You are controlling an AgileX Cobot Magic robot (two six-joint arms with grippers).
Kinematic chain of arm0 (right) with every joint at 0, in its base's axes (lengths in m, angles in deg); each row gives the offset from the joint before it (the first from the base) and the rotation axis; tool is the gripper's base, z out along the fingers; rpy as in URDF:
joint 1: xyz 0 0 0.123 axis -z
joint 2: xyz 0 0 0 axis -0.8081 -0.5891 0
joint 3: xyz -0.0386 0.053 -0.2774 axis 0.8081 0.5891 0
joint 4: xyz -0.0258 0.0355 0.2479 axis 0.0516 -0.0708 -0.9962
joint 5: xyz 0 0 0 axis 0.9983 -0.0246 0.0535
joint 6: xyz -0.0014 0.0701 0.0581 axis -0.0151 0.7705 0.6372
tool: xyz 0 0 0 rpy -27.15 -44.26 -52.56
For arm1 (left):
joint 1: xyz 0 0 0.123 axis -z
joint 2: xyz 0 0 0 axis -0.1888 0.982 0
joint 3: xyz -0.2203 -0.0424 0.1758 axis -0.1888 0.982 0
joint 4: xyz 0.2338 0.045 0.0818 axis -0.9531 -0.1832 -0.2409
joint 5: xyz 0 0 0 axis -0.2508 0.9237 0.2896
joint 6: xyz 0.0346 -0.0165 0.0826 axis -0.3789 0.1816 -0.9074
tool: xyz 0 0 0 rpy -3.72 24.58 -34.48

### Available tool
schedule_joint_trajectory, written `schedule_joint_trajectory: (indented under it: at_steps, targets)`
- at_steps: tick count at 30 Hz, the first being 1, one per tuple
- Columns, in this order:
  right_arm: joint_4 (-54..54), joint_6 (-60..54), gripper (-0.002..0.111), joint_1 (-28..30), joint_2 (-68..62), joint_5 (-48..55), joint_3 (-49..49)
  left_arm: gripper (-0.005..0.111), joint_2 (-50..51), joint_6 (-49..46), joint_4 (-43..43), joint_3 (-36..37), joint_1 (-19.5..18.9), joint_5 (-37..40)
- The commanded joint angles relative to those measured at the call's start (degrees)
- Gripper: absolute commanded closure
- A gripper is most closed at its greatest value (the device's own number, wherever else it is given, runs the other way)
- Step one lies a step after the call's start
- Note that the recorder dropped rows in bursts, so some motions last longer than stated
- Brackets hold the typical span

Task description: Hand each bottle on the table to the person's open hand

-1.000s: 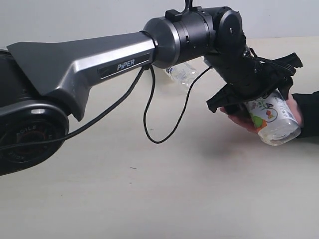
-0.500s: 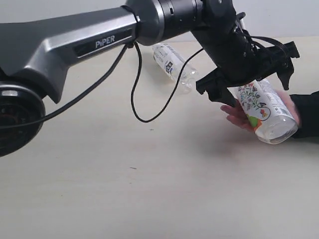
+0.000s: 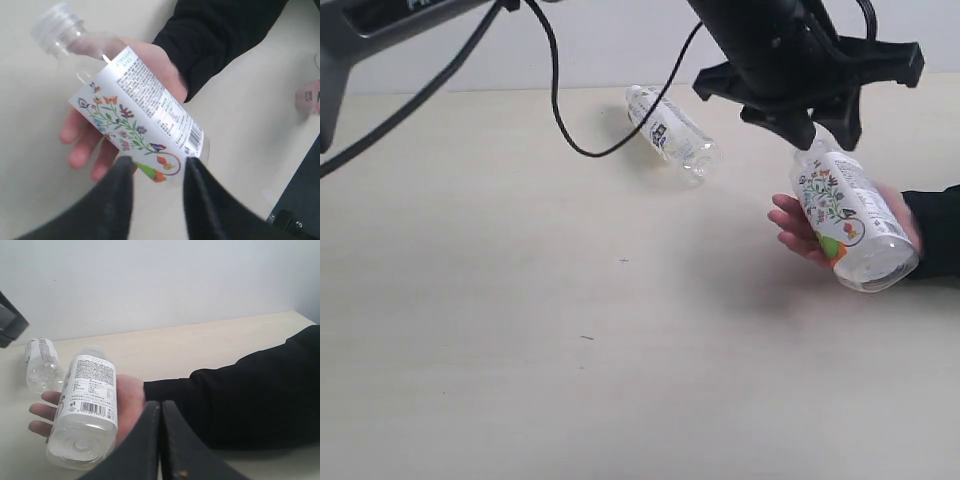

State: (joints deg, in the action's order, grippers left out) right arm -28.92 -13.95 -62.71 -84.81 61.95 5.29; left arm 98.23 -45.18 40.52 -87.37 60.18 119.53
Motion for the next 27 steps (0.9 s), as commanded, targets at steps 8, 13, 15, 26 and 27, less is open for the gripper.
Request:
schedule_joint_trajectory:
  at_steps: [8, 13, 15, 26, 27]
  targets:
    - [0.2, 0.0, 0.108, -0.2, 0.3, -0.5, 0.3, 0.107, -5.9, -19.9, 4.4, 0.0, -8.6, 4.5]
    - [0.2, 0.0, 0.108, -0.2, 0.3, -0.5, 0.3, 0.107, -8.0, -29.6, 15.7, 4.5, -15.1, 3.9]
    - [0.2, 0.0, 0.108, -0.2, 0.3, -0.5, 0.3, 0.107, -9.3, -34.8, 22.1, 8.3, -17.9, 3.7]
    - [0.2, 0.0, 0.108, -0.2, 0.3, -0.5, 0.3, 0.107, -22.7, -63.0, 42.1, 41.3, -28.7, -14.4]
    - [0.2, 0.0, 0.108, -0.2, 0.3, -0.5, 0.3, 0.107, -24.0, -64.1, 42.1, 44.2, -28.7, -17.5]
